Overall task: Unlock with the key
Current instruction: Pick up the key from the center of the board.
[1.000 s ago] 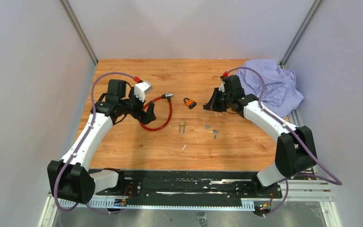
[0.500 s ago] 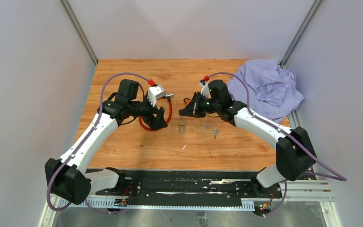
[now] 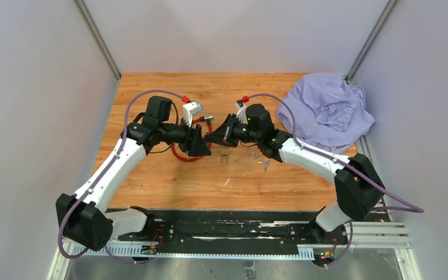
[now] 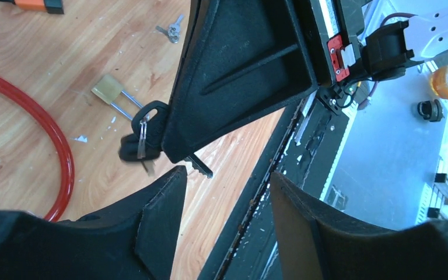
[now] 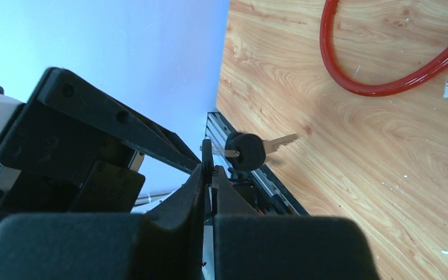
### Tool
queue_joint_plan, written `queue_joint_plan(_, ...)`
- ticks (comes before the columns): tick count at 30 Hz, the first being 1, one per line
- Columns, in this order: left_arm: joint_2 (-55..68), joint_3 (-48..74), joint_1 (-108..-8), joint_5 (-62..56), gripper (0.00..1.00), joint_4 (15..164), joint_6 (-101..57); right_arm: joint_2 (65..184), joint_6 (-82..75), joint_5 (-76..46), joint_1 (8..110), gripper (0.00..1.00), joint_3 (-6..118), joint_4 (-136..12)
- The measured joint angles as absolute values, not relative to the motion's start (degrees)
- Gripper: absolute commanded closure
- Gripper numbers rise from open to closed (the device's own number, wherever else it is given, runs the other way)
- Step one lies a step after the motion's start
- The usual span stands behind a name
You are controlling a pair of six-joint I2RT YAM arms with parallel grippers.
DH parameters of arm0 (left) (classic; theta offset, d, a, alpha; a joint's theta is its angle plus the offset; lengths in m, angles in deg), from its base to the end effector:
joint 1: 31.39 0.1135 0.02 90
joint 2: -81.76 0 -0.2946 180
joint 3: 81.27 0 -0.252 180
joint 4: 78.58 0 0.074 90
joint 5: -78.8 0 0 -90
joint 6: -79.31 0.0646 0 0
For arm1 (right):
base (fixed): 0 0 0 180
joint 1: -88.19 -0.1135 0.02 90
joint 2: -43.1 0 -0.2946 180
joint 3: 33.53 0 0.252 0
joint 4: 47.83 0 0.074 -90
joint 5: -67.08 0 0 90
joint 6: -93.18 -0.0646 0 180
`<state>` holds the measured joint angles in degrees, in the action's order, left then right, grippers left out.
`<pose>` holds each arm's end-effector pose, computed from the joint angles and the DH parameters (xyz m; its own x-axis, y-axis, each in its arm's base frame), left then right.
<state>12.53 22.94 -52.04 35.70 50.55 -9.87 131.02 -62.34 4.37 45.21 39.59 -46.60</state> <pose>0.2177 -0.1324 0.3352 -0.6431 0.2528 -0.7228 0.7392 0.4515 -0.4998 0.2583 0.2812 0.3127 -0.9193 0.2489 -0.3049 -0.2299 0.2891 0.9293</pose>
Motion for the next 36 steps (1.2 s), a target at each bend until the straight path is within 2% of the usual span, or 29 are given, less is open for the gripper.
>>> queue_joint_plan(7, 12.6, 22.0, -52.0, 34.2, 0.5, 50.0, -10.3, 131.1, -65.2, 3.6, 45.2, 0.99, 39.3, -45.4)
queue_joint_plan(27, 11.9, 21.5, -48.2, 38.8, 0.87, 53.3, -21.6, 127.3, -63.5, -2.2, 42.5, 0.99, 39.2, -43.8)
queue_joint_plan(36, 11.7, 22.1, -45.7, 41.0, 0.88, 54.7, -26.2, 127.3, -61.7, -5.9, 41.0, 0.99, 38.6, -40.2)
